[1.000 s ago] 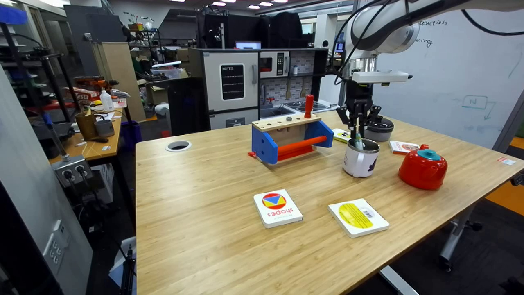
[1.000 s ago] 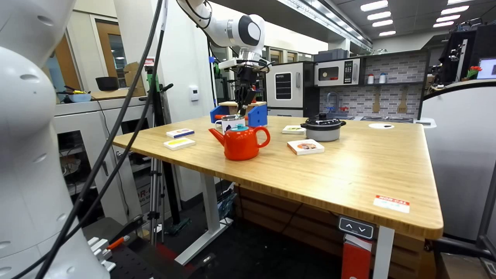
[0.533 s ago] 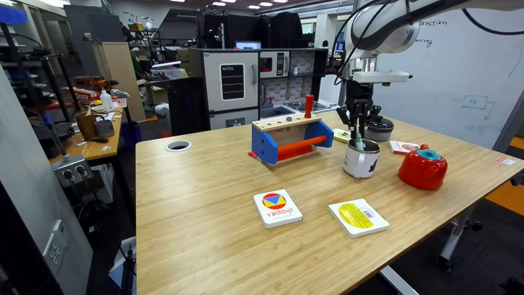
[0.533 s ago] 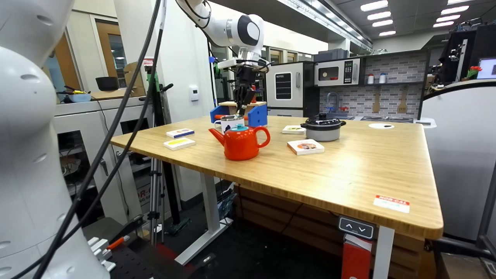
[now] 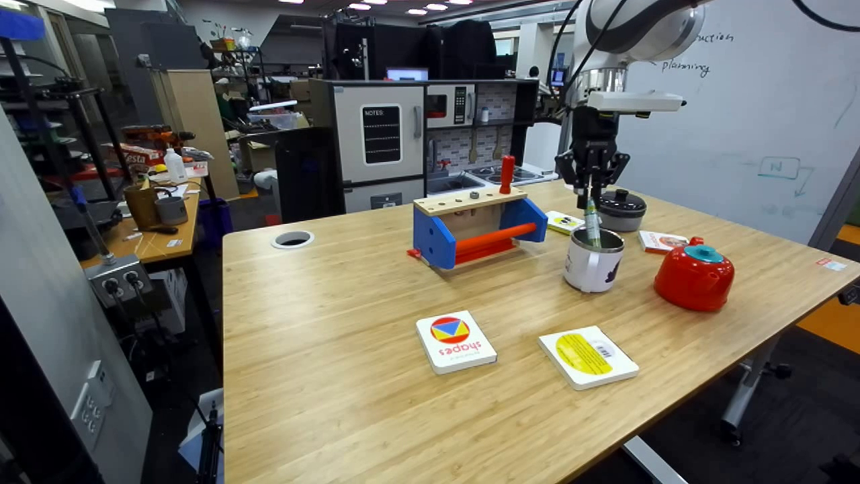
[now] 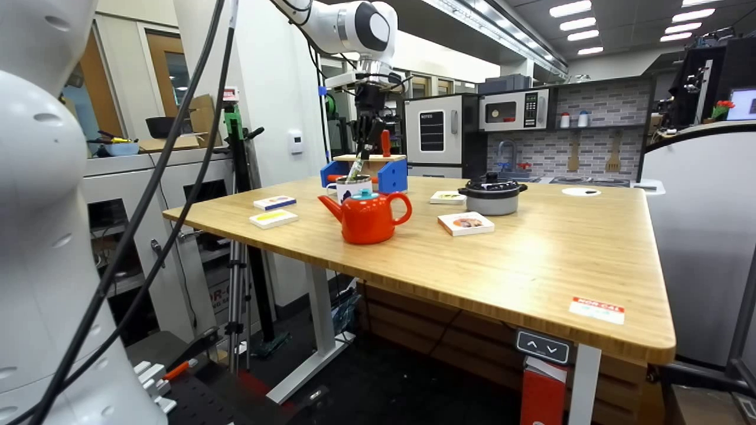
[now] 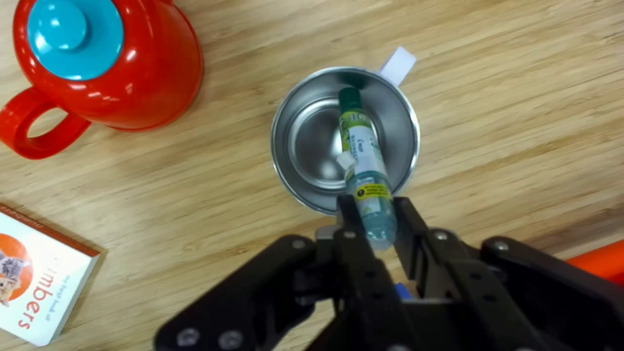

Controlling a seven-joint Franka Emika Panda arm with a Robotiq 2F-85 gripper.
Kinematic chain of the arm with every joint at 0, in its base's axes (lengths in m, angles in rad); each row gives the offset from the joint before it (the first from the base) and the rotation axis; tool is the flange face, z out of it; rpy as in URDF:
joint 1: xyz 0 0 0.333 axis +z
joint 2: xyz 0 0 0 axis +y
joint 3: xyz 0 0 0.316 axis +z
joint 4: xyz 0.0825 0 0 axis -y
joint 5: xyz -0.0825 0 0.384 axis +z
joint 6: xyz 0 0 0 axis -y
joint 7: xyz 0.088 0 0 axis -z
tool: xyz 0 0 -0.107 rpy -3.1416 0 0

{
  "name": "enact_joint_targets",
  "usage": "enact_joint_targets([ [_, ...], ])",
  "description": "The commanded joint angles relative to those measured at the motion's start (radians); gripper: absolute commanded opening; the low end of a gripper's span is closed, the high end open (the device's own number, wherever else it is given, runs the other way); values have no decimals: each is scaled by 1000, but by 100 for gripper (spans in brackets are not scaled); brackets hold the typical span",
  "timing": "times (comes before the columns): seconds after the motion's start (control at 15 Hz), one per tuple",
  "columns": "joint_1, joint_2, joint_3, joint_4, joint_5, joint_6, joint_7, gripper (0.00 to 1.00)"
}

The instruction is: Take the marker from the cup and put it on the table

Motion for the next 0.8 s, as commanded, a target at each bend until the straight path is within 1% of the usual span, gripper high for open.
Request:
enact_joint_targets([
  [0.0,7,-41,3,-23,-26,-4,-13,5],
  [0.33,18,-79,1,-39,-81,21,-6,5],
  [0.73,14,-111,2,-44,-105,25,-8,5],
])
